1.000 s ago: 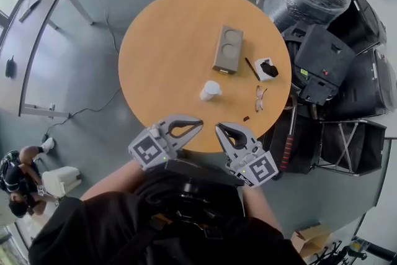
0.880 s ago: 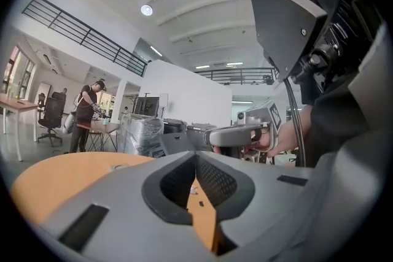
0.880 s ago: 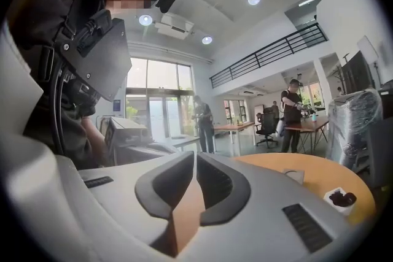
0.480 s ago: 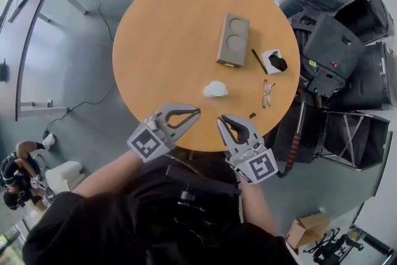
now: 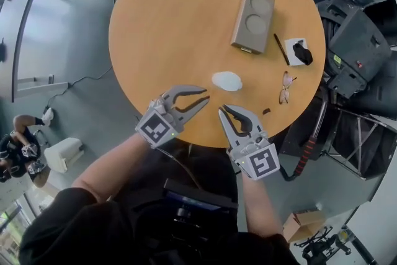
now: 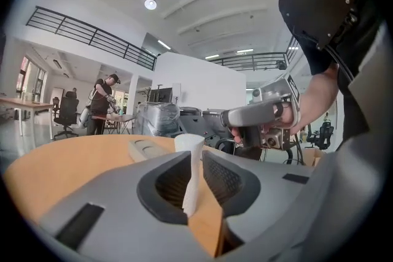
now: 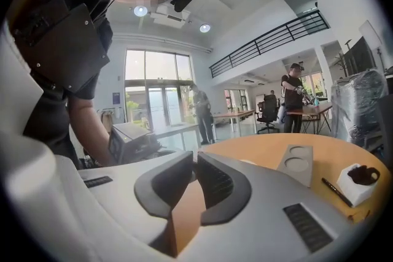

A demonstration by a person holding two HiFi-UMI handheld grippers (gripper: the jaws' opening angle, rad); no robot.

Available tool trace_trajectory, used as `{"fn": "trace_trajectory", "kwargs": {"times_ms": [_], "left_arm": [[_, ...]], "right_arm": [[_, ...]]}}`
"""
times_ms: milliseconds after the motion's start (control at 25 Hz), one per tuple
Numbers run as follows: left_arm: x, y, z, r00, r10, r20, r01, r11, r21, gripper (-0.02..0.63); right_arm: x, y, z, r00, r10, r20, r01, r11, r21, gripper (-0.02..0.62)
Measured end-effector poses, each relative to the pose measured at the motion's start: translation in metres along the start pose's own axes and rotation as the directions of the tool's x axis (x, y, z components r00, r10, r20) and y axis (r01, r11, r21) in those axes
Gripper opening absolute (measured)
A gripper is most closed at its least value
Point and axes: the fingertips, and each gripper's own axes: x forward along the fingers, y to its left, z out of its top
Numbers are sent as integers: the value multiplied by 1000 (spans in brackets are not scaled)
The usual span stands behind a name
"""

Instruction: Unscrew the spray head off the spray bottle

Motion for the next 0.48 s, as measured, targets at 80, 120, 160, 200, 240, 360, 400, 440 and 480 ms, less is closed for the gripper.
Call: {"fn": "trace_trajectory", "kwargs": {"times_ms": [80,120,160,200,240,360,400,440,480], "left_arm": [[8,4,-26,1000,1,-3,-1,1000,0,89],[12,7,-39,1000,9,3,-9,1000,-8,92],[16,11,-51,1000,22,10,-21,1000,-23,103],[20,14,-63,999,33,13,-33,999,-39,117],[23,17,-74,999,40,11,-40,998,-48,131],[31,17,-97,999,36,2,-36,999,-35,146],[34,17,-102,999,32,0,-32,999,-27,163],[38,16,-107,1000,31,0,-31,999,-18,180],[41,17,-110,999,35,3,-35,999,-10,198]], "right_arm": [[6,-7,-22,1000,-8,-6,8,1000,3,26],[9,-11,-33,1000,-12,-9,12,1000,4,26],[12,-15,-43,1000,-15,-10,15,1000,5,26],[14,-18,-52,1000,-21,-8,21,1000,8,26],[16,-20,-60,1000,-27,-5,28,1000,14,28],[21,-22,-79,999,-48,3,48,998,29,28],[23,-23,-85,999,-53,5,53,998,33,28],[25,-24,-90,998,-57,6,56,998,37,28],[27,-24,-94,998,-59,7,59,997,40,28]]}}
